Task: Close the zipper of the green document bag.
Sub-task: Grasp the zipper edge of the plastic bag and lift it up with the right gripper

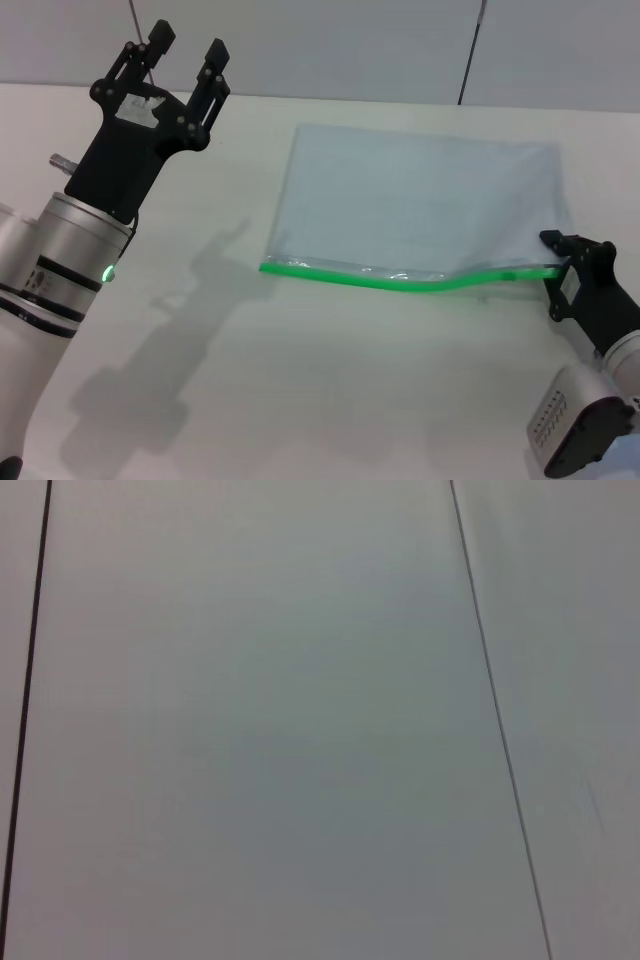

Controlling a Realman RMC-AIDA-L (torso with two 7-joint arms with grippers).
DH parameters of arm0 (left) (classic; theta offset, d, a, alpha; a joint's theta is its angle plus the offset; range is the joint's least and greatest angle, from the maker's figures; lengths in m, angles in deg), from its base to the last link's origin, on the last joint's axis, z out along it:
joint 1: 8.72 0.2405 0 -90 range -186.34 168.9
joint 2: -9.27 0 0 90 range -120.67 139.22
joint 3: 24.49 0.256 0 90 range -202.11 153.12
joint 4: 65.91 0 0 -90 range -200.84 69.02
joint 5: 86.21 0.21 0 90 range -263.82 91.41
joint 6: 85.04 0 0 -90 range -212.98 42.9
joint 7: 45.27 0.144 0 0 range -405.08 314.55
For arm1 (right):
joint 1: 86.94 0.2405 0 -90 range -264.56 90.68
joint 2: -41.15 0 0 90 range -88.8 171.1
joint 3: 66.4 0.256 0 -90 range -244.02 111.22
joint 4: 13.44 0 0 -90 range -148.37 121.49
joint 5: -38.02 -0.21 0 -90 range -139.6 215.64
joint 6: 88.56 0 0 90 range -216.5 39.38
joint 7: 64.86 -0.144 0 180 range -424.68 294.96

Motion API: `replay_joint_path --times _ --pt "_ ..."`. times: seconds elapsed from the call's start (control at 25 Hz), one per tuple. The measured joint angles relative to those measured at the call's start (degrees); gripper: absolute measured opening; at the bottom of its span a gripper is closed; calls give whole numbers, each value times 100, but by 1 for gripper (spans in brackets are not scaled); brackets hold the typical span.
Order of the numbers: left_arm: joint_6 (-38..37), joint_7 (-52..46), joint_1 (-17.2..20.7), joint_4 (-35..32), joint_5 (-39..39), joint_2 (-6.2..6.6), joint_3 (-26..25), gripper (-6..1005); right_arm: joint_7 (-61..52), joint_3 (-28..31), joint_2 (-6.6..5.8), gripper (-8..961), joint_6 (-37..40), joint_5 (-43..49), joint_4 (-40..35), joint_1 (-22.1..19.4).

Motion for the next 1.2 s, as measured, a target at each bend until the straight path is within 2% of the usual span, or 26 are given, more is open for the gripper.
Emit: replay_joint_path --times 0.24,0.6,1.0,1.2 --pt "0 1 -5 -2 -4 -3 0 591 1 -13 0 113 -139 0 -97 48" --pt "58 41 -16 -31 68 -3 0 591 1 -109 -6 58 -136 3 -125 97" --pt "1109 537 -407 -56 1001 -10 30 591 2 -221 -2 46 -71 11 -295 224" --pt "1658 1072 -642 10 1421 -30 287 591 1 -293 -6 45 -71 20 -421 318"
